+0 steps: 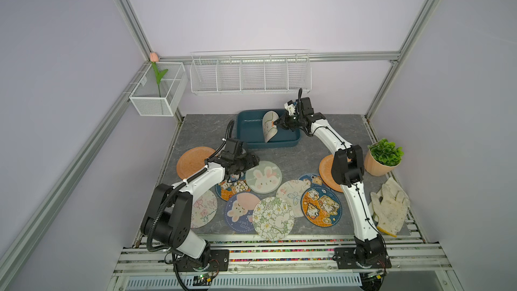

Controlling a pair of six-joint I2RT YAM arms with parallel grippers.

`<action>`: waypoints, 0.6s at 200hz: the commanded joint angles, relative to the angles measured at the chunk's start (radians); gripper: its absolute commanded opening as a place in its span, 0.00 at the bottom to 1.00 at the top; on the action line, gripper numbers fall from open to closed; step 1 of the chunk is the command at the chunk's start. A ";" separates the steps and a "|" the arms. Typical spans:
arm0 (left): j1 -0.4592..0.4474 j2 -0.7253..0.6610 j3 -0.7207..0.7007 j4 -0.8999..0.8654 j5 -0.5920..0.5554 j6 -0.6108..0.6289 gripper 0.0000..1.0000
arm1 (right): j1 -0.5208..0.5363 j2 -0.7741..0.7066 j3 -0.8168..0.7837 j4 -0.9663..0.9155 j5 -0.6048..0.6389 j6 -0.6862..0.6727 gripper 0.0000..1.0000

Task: Put the coasters into the storage box
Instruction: Place the coaster in the storage box.

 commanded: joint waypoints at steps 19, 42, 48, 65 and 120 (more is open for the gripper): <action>0.016 -0.007 0.016 -0.025 -0.004 0.019 0.79 | -0.007 0.040 0.004 -0.001 0.060 0.019 0.07; 0.019 0.002 0.025 -0.022 -0.002 0.020 0.79 | -0.008 0.057 0.046 -0.104 0.130 -0.032 0.07; 0.018 0.003 0.027 -0.022 -0.003 0.017 0.79 | -0.008 0.057 0.050 -0.130 0.149 -0.045 0.07; 0.018 0.003 0.029 -0.021 -0.007 0.020 0.79 | -0.012 0.049 0.056 -0.193 0.200 -0.086 0.07; 0.018 0.001 0.025 -0.028 -0.011 0.020 0.79 | -0.007 0.017 0.072 -0.340 0.353 -0.201 0.64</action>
